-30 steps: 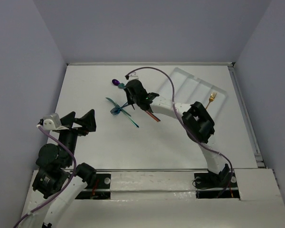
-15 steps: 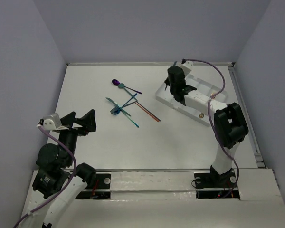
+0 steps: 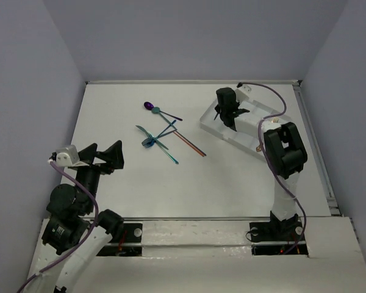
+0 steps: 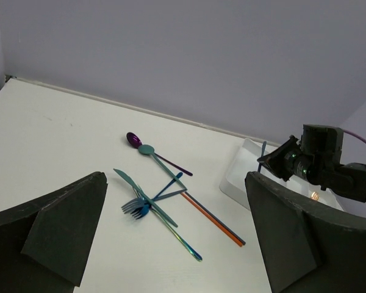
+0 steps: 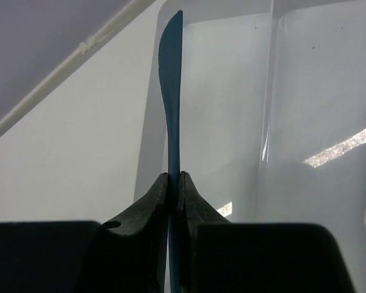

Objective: Sort the eating utensils into containers

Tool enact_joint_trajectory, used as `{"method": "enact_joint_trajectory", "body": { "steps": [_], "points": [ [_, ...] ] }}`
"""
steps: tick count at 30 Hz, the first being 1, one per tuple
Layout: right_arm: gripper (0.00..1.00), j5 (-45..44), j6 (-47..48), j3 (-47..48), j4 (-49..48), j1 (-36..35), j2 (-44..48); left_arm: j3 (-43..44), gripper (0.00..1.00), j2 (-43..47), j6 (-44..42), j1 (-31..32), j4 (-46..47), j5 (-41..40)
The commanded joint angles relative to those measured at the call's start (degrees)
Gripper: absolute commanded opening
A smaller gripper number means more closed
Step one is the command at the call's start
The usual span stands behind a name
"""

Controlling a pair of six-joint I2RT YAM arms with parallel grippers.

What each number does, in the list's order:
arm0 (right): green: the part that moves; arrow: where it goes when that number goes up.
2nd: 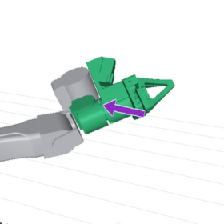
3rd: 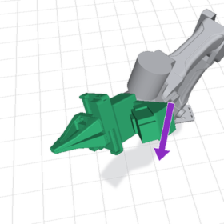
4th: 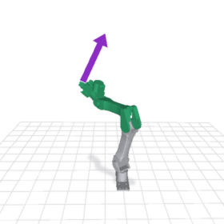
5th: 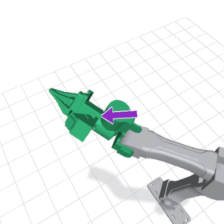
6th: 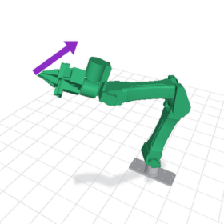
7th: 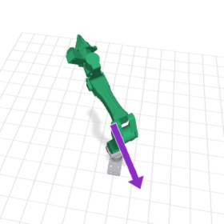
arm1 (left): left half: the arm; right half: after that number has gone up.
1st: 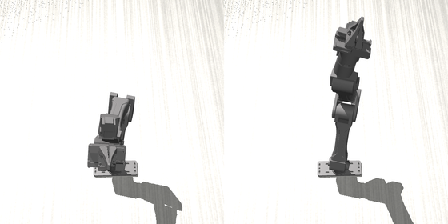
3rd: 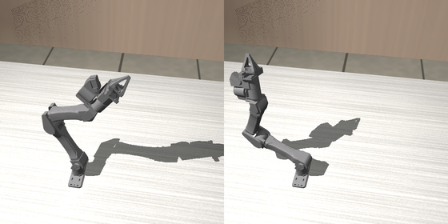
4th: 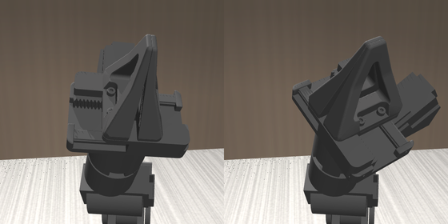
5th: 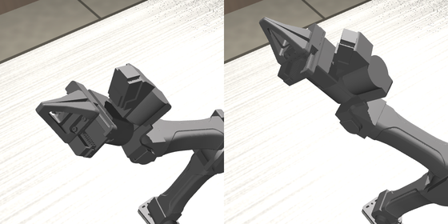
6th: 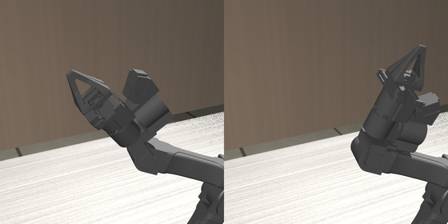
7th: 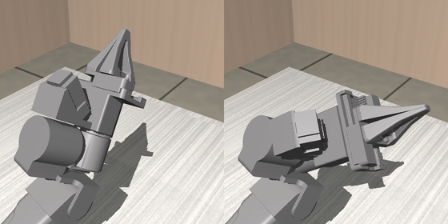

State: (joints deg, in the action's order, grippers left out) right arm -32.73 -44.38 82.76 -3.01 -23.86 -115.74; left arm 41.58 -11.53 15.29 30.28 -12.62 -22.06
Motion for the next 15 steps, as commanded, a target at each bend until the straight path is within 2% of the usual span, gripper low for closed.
{"method": "enact_joint_trajectory", "body": {
  "steps": [1,3,6,7,10,15],
  "points": [
    [0.0,-0.84,-3.78,3.19,0.45,1.44,-1.76,-0.71,0.99,-1.39,-0.7,-0.05,3.04,0.36],
    [0.03,-0.14,-4.05,3.63,0.46,2.05,-2.73,-0.71,0.99,-1.74,-0.79,-0.05,3.22,0.44],
    [0.23,0.74,-2.82,4.86,0.28,2.06,-3.35,-0.8,0.99,-2.18,-0.79,-0.05,3.22,0.44],
    [0.4,1.0,-2.21,5.13,0.19,2.06,-3.61,-0.8,0.99,-2.27,-0.79,-0.05,3.22,0.44],
    [0.61,3.54,0.86,5.48,-0.59,2.06,-3.09,-0.71,0.99,-2.36,-0.79,-0.05,3.22,0.18],
    [0.66,10.48,8.86,0.31,-7.6,2.06,1.3,-0.8,0.99,-2.45,-0.79,-0.58,3.31,0.53]
  ]
}}
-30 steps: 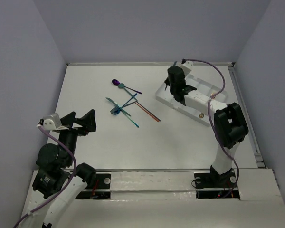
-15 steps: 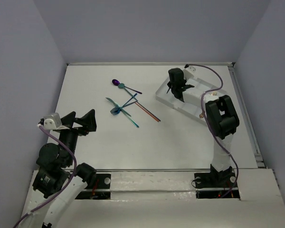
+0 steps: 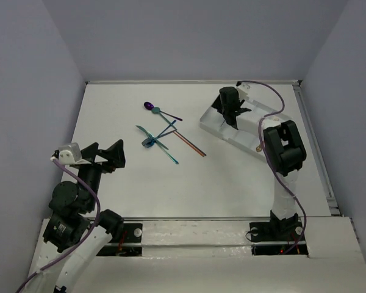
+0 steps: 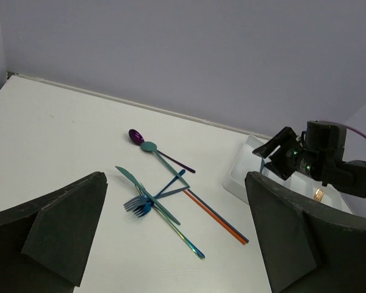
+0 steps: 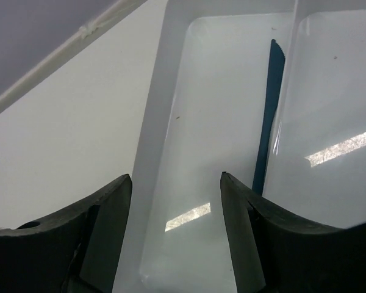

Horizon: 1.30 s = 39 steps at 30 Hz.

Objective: Sort the eating utensils into containers

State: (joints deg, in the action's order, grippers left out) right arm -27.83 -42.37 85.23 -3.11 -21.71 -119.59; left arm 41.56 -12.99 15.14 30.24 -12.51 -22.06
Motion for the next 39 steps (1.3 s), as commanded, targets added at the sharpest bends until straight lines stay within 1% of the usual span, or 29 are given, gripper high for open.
{"method": "enact_joint_trajectory", "body": {
  "steps": [1,3,5,7,8,9,11,12,13,15,16,17,18,20,21,22,23,25,28,30,33,35,38,39],
  "points": [
    [0.66,7.25,8.6,-2.96,-8.48,-0.87,5.94,-0.78,0.99,-0.98,-0.72,-0.53,3.2,0.44],
    [0.6,11.82,14.49,-4.28,-10.23,-3.14,7.78,-0.78,0.99,-1.07,-0.72,-0.53,3.2,0.79],
    [0.52,15.17,19.59,-3.5,-9.46,-5.26,7.97,-0.78,0.99,-1.33,-0.72,-0.53,3.28,0.88],
    [0.44,17.54,23.28,0.01,-6.48,-8.6,6.31,-0.78,0.99,-1.51,-0.72,-0.53,3.2,1.23],
    [0.44,17.81,25.99,1.59,-3.59,-9.74,5.43,-0.78,0.99,-1.51,-0.63,-1.14,3.28,1.23],
    [0.42,17.82,27.24,5.17,-2.0,-11.58,3.16,-0.78,0.99,-1.42,-0.63,-1.15,3.2,1.15],
    [0.41,20.17,29.61,9.14,1.08,-12.91,0.69,-0.78,0.99,-1.42,-0.63,-1.15,3.2,1.15],
    [0.41,21.75,29.89,11.25,4.92,-12.91,-0.63,-0.78,0.99,-1.42,-0.63,-1.15,3.2,1.15],
    [0.41,23.6,30.24,15.62,6.53,-14.13,-3.17,-0.78,0.99,-1.51,-0.63,-1.67,3.2,1.23],
    [0.42,26.16,32.08,20.04,11.08,-15.19,-5.64,-0.78,0.99,-1.51,-0.63,-1.67,3.2,1.41],
    [0.44,26.51,32.87,22.32,12.68,-15.72,-6.96,-0.78,0.99,-1.51,-0.63,-1.67,3.2,1.41],
    [0.46,26.69,34.7,27.22,14.52,-16.77,-9.67,-0.78,0.99,-1.51,-0.63,-2.2,3.2,1.41],
    [0.48,26.43,35.51,29.62,17.93,-16.78,-11.09,-0.78,0.99,-1.51,-0.63,-2.2,3.28,1.58],
    [0.53,26.08,36.65,34.19,20.68,-17.66,-13.73,-0.78,0.99,-1.6,-0.72,-2.2,3.28,1.76],
    [0.55,26.16,37.44,38.48,23.13,-18.36,-16.35,-0.78,0.99,-1.6,-0.63,-2.2,3.28,1.94],
    [0.58,25.29,38.23,40.52,24.2,-18.97,-18.99,-0.78,0.99,-1.6,-0.63,-2.2,3.37,2.02],
    [0.58,24.76,38.41,42.45,25.17,-18.98,-19.01,-0.78,0.99,-1.6,-0.63,-2.2,3.29,2.03],
    [0.59,23.88,38.68,47.38,27.36,-19.51,-22.61,-0.78,0.99,-1.6,-0.63,-2.2,3.37,2.11],
    [0.59,21.95,38.94,51.77,29.04,-19.51,-26.56,-0.87,0.99,-1.68,-0.63,-2.2,3.37,2.29],
    [0.58,20.72,38.85,52.84,28.69,-20.03,-27.8,-0.87,0.99,-1.68,-0.63,-2.2,3.46,2.38],
    [0.51,19.4,38.94,54.07,27.29,-20.03,-29.82,-0.87,0.99,-1.68,-0.63,-2.2,3.46,2.73],
    [0.48,19.14,38.94,57.13,27.72,-20.03,-32.01,-0.87,0.99,-1.68,-0.63,-2.2,3.46,2.73],
    [0.47,19.74,38.59,60.39,30.27,-20.03,-34.74,-0.87,0.99,-1.6,-0.63,-2.2,3.46,2.64],
    [0.47,19.75,38.33,59.97,30.62,-20.03,-34.92,-0.87,0.99,-1.6,-0.63,-2.2,3.46,2.55]
  ]
}}
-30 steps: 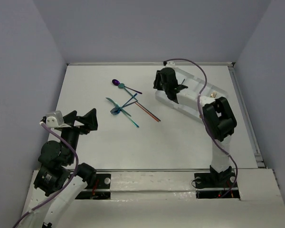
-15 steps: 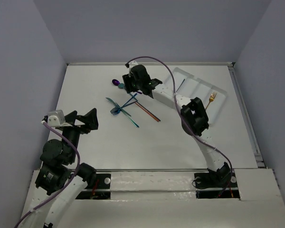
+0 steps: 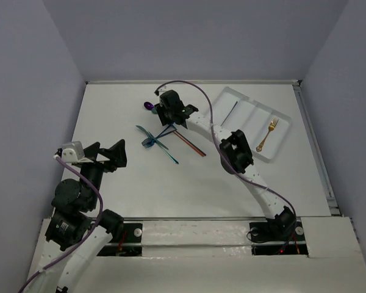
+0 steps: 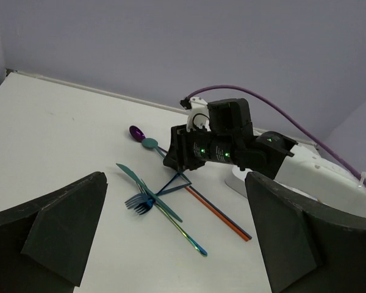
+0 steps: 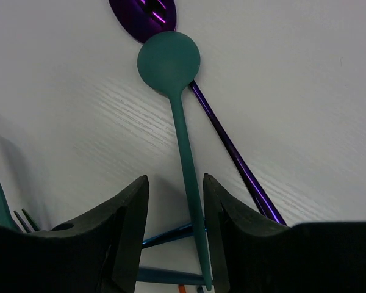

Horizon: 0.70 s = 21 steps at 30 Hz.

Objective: Sort the eating utensils into containers

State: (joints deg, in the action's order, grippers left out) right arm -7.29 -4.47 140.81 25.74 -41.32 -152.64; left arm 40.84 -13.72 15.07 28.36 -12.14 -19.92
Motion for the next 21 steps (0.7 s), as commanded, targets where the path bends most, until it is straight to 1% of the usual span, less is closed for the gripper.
{"method": "enact_joint_trajectory", "body": {
  "steps": [1,2,5,8,9,10,12,13,19,21],
  "points": [
    [0.46,-0.88,0.25,3.86,1.77,-0.43,-1.79,-0.15,0.99,-0.79,-0.57,-0.32,3.09,0.41],
    [0.46,-1.58,-0.27,1.94,0.99,-0.43,-1.35,-0.15,0.99,-0.79,-0.57,-0.32,3.09,0.41],
    [0.46,-1.85,-0.45,-0.01,-0.16,-0.43,-0.73,-0.15,0.99,-0.87,-0.57,-0.32,3.18,0.59],
    [0.45,-1.68,-0.45,2.35,1.94,-0.43,-2.05,-0.15,0.99,-0.79,-0.57,-0.32,3.18,0.59],
    [0.42,-1.68,-0.37,2.45,1.95,-0.43,-2.14,-0.15,0.99,-0.7,-0.57,-0.32,3.18,0.59],
    [0.35,-1.59,-0.36,2.01,1.77,-0.43,-1.96,-0.15,0.99,-0.7,-0.57,-0.32,3.18,0.59],
    [0.3,-1.41,-0.36,0.61,0.55,-0.43,-1.26,-0.15,0.99,-0.61,-0.57,-0.32,3.18,0.5],
    [0.25,-1.41,-0.36,-0.09,0.37,-0.43,-0.82,-0.15,0.99,-0.44,-0.66,-0.32,3.18,0.5],
    [0.17,0.43,0.51,-1.59,-0.6,-0.43,-0.12,-0.15,0.99,-0.26,-0.66,-0.32,3.09,0.5],
    [0.13,1.13,1.39,-3.17,-2.35,-0.43,0.85,-0.15,0.99,-0.35,-0.57,-0.32,3.09,0.5]
  ]
}}
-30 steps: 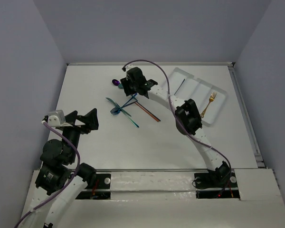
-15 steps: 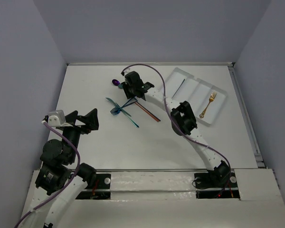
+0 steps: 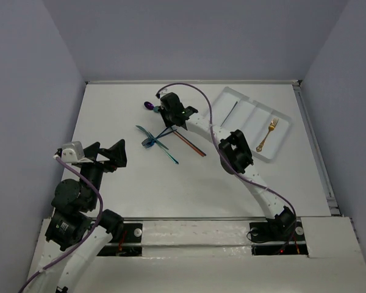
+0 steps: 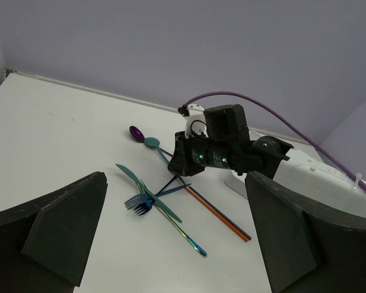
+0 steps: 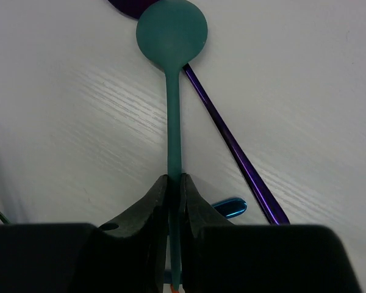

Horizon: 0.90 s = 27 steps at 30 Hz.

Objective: Sort the eating utensils into containers

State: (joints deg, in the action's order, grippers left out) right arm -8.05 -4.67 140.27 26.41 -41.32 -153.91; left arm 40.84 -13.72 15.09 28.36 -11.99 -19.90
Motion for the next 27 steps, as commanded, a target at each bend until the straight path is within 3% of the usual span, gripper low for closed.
{"method": "enact_joint_trajectory", "body": {
  "steps": [1,6,16,23,27],
  "points": [
    [0.11,2.34,1.85,-3.33,-3.73,-0.43,2.47,-0.15,0.99,-0.26,-0.59,-0.32,2.85,0.48],
    [0.0,3.48,3.17,-11.4,-11.89,-0.43,7.29,-0.15,0.99,-0.17,-0.68,-0.32,2.94,0.39],
    [0.0,4.02,0.01,-28.01,-27.89,-0.43,21.52,-0.15,0.99,-0.7,-0.59,-0.32,2.94,0.65],
    [0.0,-5.56,-4.55,-39.88,-38.53,0.1,31.9,-0.15,0.99,-0.52,-0.59,-0.85,2.94,0.83],
    [0.0,-18.53,-11.12,-49.81,-41.79,1.59,40.5,-0.15,0.99,-0.35,-0.59,-0.85,2.85,1.0]
  ]
}}
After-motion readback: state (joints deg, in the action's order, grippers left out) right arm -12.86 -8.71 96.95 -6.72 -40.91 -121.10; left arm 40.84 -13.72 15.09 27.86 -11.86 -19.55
